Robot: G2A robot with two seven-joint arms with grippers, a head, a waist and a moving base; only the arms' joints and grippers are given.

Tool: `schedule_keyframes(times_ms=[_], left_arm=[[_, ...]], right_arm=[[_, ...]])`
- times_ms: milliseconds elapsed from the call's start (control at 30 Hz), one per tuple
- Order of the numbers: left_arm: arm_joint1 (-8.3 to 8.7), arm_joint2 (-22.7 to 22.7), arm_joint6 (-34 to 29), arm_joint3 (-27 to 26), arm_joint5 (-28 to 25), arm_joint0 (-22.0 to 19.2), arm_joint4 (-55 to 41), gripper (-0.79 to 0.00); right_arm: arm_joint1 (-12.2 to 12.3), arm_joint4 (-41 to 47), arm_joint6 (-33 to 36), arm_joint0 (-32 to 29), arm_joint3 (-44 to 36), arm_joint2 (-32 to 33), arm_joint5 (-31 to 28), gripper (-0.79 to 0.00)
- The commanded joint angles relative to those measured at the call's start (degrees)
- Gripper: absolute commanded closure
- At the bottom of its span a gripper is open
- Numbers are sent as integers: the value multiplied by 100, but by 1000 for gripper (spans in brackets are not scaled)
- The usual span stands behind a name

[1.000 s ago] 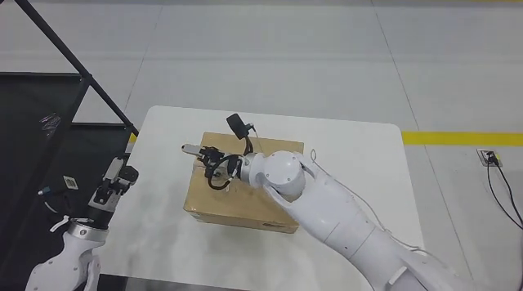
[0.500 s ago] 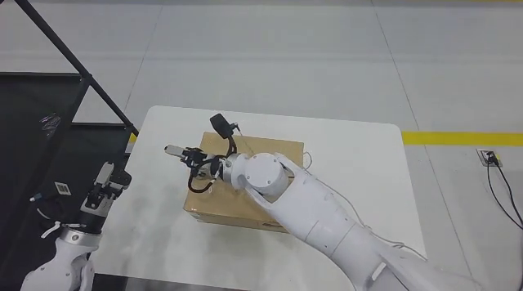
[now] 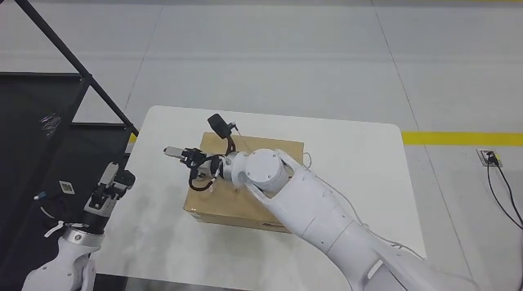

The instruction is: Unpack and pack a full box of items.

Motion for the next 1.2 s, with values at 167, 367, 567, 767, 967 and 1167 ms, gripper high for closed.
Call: schedule_keyframes(times_ms=[167, 367, 567, 767, 967, 1167], left_arm=[[5, 74, -1, -45, -13, 8, 38, -785], [10, 139, -8, -76, -20, -7, 68, -785], [16, 188, -11, -94, -23, -18, 106, -785], [23, 232, -16, -108, -33, -28, 126, -785], [31, 274, -31, -122, -8, -54, 159, -785], [39, 343, -58, -135, 25, -111, 200, -785]], right_arm=[[274, -379, 318, -263, -380, 422, 135, -785], [553, -782, 448, -630, -894, 848, 456, -785], [801, -1221, 612, -1026, -1548, 1238, 767, -785], [1020, -1726, 739, -1375, -2116, 1607, 1153, -785], [1210, -2121, 910, -1708, -2613, 1973, 1489, -785], [1369, -2515, 1119, -1976, -3073, 2267, 1874, -785]])
